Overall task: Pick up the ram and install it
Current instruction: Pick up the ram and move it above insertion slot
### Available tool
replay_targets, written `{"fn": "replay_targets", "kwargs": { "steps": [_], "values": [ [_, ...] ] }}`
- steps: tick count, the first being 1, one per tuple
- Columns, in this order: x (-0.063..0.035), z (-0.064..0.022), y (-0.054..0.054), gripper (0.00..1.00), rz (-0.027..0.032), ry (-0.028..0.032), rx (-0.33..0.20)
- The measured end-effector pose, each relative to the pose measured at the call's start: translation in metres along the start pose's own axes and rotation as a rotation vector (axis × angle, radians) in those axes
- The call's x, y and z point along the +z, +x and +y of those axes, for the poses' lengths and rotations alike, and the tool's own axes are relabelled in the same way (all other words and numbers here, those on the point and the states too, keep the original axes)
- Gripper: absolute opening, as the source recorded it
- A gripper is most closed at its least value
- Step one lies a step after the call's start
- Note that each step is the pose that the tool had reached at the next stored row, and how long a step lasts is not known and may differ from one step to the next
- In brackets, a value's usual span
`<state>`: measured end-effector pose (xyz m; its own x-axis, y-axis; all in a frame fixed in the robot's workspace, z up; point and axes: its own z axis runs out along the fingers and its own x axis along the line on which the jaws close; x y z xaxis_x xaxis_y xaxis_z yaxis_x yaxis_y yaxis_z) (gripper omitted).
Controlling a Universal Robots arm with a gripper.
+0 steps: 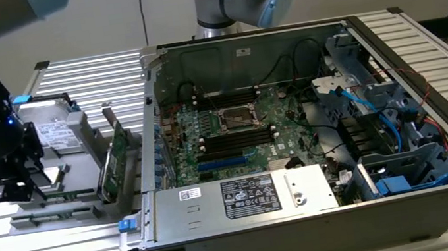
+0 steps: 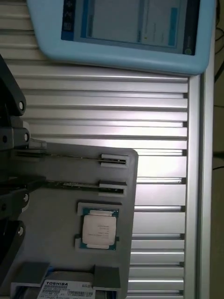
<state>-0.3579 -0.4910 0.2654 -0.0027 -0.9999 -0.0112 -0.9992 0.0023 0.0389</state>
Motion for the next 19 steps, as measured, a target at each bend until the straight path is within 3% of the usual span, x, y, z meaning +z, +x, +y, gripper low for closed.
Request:
{"fn": "replay_targets", "kwargs": {
  "steps": [5, 9, 19],
  "values": [
    [0.0086, -0.0003, 0.0, 0.36, 0.0, 0.0032, 0.0],
    [0.0141, -0.0004, 0.0, 0.36, -0.0001, 0.0134, 0.0],
    [0.0322, -0.0003, 0.0, 0.36, 0.0, 0.0134, 0.0]
  ]
}}
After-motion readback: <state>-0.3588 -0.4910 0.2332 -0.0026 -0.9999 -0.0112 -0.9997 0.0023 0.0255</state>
